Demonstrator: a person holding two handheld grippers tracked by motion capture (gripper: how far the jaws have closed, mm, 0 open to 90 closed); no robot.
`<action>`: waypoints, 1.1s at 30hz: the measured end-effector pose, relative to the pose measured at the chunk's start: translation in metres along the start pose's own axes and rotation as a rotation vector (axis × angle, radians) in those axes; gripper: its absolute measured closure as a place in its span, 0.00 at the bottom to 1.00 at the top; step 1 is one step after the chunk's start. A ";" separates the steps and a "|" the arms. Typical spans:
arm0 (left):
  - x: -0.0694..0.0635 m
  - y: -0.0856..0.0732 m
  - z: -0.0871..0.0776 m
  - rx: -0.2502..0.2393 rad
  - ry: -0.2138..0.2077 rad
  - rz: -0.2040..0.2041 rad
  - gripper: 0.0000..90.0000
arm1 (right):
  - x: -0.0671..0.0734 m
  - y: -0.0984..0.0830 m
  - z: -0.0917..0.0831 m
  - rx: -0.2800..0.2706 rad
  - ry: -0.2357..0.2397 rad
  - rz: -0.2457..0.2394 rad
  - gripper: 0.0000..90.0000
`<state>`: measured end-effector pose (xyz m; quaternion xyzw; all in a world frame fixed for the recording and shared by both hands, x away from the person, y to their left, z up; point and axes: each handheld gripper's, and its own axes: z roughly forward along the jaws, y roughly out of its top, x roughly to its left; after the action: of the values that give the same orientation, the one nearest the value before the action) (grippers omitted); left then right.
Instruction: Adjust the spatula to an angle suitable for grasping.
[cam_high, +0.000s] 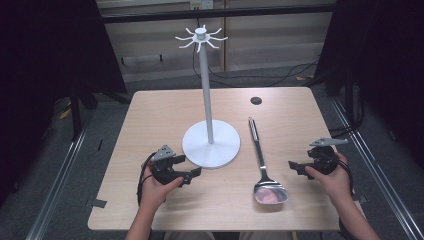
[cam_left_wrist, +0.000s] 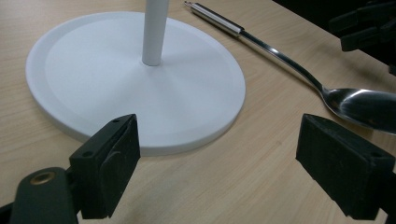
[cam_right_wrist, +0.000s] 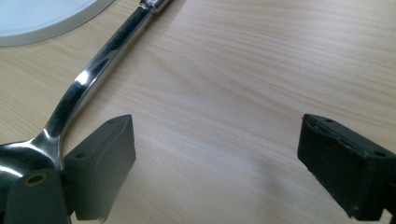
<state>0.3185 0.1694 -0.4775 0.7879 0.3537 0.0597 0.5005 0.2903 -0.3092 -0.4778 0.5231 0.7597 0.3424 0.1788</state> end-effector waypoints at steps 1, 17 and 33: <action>0.000 0.000 0.000 0.000 0.000 0.000 0.15 | 0.000 0.000 0.000 0.000 0.000 0.000 0.13; -0.002 -0.003 -0.002 0.005 0.000 -0.002 0.15 | 0.036 0.018 0.017 0.001 0.053 -0.054 0.17; 0.000 -0.003 -0.006 -0.013 0.001 -0.016 0.15 | 0.082 0.038 0.054 0.066 0.096 -0.114 0.34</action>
<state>0.3148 0.1747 -0.4772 0.7818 0.3599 0.0585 0.5057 0.3181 -0.2076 -0.4813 0.4676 0.8069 0.3309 0.1442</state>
